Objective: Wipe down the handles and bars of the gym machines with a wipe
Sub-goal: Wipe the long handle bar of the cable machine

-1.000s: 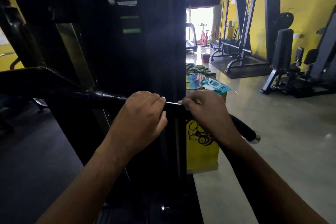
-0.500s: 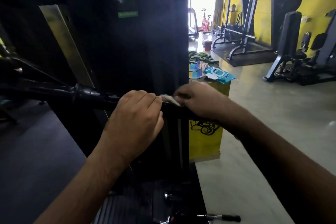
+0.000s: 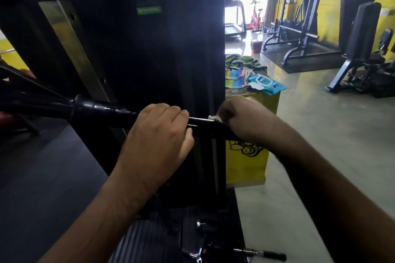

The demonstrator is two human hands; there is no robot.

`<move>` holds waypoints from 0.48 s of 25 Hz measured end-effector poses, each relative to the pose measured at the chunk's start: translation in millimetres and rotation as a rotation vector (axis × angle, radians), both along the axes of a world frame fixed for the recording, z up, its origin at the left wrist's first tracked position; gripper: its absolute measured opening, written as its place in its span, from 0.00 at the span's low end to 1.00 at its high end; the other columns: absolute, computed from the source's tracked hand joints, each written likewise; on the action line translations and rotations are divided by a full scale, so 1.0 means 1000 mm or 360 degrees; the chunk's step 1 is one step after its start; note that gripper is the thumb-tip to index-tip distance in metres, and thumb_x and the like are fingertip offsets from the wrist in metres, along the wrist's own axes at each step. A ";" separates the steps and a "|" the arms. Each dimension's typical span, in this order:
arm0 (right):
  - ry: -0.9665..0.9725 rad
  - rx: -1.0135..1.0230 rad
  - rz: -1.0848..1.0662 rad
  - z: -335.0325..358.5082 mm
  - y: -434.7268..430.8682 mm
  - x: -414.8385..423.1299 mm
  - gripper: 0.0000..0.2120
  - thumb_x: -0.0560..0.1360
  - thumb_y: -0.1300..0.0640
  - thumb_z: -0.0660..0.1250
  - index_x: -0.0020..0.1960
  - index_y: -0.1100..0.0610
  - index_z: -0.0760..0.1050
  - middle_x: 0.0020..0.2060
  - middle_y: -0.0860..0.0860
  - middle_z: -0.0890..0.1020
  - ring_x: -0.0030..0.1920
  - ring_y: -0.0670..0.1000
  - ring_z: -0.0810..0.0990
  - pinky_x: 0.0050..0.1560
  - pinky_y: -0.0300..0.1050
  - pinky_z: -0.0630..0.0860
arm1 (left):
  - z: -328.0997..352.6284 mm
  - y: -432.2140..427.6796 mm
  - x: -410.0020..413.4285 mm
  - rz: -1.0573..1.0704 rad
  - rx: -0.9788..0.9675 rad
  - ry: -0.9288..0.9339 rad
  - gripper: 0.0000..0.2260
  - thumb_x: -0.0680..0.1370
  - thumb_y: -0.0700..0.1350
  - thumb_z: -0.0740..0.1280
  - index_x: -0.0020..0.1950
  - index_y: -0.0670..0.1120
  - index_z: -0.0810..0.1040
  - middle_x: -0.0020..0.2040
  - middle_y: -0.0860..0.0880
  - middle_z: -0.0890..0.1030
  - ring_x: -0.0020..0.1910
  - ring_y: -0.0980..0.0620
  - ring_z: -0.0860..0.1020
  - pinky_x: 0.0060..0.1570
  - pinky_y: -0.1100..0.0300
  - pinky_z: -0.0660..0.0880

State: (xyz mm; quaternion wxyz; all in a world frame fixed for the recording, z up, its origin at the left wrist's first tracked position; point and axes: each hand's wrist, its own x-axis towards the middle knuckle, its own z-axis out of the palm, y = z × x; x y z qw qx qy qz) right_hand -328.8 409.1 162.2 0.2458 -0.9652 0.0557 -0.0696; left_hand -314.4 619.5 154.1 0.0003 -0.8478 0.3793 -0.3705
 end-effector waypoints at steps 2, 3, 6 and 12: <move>-0.0450 0.0062 -0.0274 -0.028 0.017 -0.012 0.08 0.79 0.59 0.63 0.52 0.55 0.81 0.49 0.51 0.82 0.51 0.52 0.78 0.51 0.46 0.74 | 0.002 -0.005 0.000 0.0023 -0.0017 0.0024 0.14 0.76 0.47 0.63 0.54 0.40 0.81 0.49 0.44 0.82 0.50 0.45 0.79 0.60 0.49 0.71; -0.0721 0.0116 -0.0321 -0.039 0.025 -0.018 0.08 0.79 0.60 0.63 0.53 0.54 0.80 0.51 0.50 0.80 0.53 0.51 0.76 0.52 0.42 0.71 | 0.004 -0.007 0.001 0.0032 -0.0020 0.0030 0.14 0.75 0.46 0.63 0.54 0.39 0.81 0.49 0.44 0.82 0.50 0.45 0.79 0.60 0.49 0.71; -0.1258 0.0125 -0.0244 -0.067 0.035 -0.022 0.08 0.79 0.60 0.64 0.56 0.56 0.78 0.54 0.50 0.76 0.54 0.47 0.71 0.54 0.38 0.69 | 0.005 -0.012 0.005 -0.0006 -0.0017 0.0047 0.14 0.75 0.46 0.64 0.53 0.39 0.81 0.48 0.43 0.83 0.49 0.44 0.80 0.59 0.49 0.72; -0.1706 0.0108 -0.0529 -0.103 0.029 -0.013 0.13 0.77 0.66 0.67 0.61 0.61 0.78 0.52 0.57 0.77 0.53 0.54 0.73 0.58 0.43 0.71 | 0.007 -0.017 0.004 -0.0045 -0.0072 0.0045 0.15 0.77 0.46 0.64 0.56 0.38 0.81 0.50 0.44 0.83 0.51 0.44 0.80 0.58 0.47 0.73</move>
